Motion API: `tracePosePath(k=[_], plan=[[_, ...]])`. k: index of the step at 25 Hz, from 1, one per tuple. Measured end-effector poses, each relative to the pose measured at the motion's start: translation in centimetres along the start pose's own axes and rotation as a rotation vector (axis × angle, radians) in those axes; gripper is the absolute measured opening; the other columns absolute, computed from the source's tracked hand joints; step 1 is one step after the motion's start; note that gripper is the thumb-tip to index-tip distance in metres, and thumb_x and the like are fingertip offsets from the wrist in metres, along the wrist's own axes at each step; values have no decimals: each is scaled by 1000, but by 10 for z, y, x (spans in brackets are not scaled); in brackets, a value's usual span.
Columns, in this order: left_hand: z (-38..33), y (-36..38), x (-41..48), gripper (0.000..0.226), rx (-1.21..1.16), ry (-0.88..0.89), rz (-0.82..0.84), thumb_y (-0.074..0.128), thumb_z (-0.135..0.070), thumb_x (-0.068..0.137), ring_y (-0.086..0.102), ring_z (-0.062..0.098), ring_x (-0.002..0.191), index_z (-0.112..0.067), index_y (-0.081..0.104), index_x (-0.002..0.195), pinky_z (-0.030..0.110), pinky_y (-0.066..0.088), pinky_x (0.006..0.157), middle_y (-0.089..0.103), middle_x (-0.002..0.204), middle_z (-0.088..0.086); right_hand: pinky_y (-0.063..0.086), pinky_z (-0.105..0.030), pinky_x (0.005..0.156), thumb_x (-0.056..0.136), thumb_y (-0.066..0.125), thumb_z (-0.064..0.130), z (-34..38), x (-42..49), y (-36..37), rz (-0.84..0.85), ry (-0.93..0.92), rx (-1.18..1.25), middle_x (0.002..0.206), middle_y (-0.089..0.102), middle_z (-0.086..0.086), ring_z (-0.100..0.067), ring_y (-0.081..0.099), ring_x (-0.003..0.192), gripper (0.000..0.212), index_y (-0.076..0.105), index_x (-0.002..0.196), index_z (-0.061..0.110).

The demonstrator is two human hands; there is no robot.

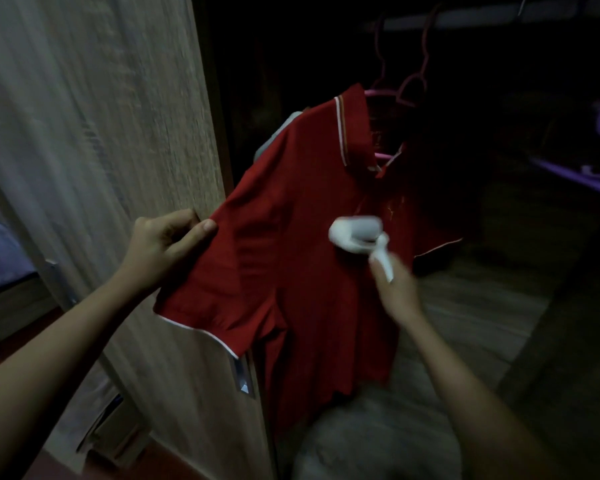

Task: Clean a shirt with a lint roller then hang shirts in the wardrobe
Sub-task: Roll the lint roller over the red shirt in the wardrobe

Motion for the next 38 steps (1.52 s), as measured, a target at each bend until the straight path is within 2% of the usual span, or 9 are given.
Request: tracePosePath(k=[3, 6, 10, 14, 19, 24, 29, 34, 38], plan=[[1, 0, -1, 34, 12, 3, 5, 50, -54, 85, 37, -1, 44, -34, 49, 58, 17, 29, 44, 50, 56, -7, 38, -22, 71, 92, 54, 32, -56, -83, 64, 293, 116, -14, 89, 64, 4, -15, 62, 88, 16, 63, 97, 19], [1, 0, -1, 36, 20, 5, 17, 49, -56, 86, 36, -1, 44, -32, 48, 58, 17, 29, 44, 49, 56, -5, 44, -29, 76, 79, 48, 68, -89, -85, 57, 263, 183, -15, 94, 70, -2, -22, 65, 93, 56, 65, 100, 18], [1, 0, -1, 33, 34, -8, 3, 50, -48, 86, 38, -4, 43, -32, 46, 58, 11, 28, 44, 50, 52, -14, 34, -24, 71, 94, 49, 31, -76, 13, -8, 54, 155, -72, 101, 66, -16, -31, 62, 100, 31, 62, 105, 5], [0, 1, -3, 33, 5, -22, -21, 50, -53, 86, 40, -5, 42, -36, 48, 58, 10, 29, 43, 52, 52, -17, 30, -26, 64, 97, 42, 31, -9, 89, -66, -124, 16, -26, 94, 60, -15, -22, 55, 86, 32, 60, 102, 5], [1, 0, -4, 40, 13, -31, -39, 47, -62, 85, 40, -4, 44, -31, 47, 59, 14, 31, 44, 53, 55, -15, 33, -27, 62, 96, 47, 24, -58, 36, -1, 19, 72, 38, 86, 56, -11, -20, 52, 82, 24, 60, 94, 4], [0, 1, -3, 39, 9, -22, -32, 46, -61, 86, 39, -5, 45, -34, 47, 58, 12, 30, 45, 50, 54, -15, 38, -1, 75, 55, 33, 93, -180, -90, 89, 300, 238, 40, 101, 67, -2, -2, 60, 85, 61, 66, 79, 48], [0, 1, -3, 44, 23, -29, -38, 46, -62, 86, 38, -4, 45, -29, 42, 57, 13, 30, 44, 50, 57, -5, 35, -24, 70, 94, 50, 28, -143, 0, 37, 198, 242, -16, 92, 64, -12, -25, 61, 91, 18, 61, 92, 14], [-2, 3, -5, 32, 36, -55, -39, 48, -49, 87, 41, -7, 45, -31, 46, 60, 8, 29, 45, 52, 53, -21, 30, -24, 66, 96, 44, 34, -79, 96, -27, -54, 122, -21, 91, 57, -6, -18, 51, 84, 34, 59, 106, 5], [-1, 2, -5, 32, 58, -59, -47, 48, -46, 86, 40, -7, 47, -28, 45, 60, 10, 30, 47, 52, 57, -15, 35, -19, 71, 96, 48, 26, -109, 50, 15, 83, 107, 38, 104, 64, -16, -16, 54, 92, 30, 61, 110, 3]])
Point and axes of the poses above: each hand's wrist, its own x-axis towards the middle knuckle, its own y-axis out of the palm, z = x × y, the point moved 6 cm from there along x, towards the middle knuckle
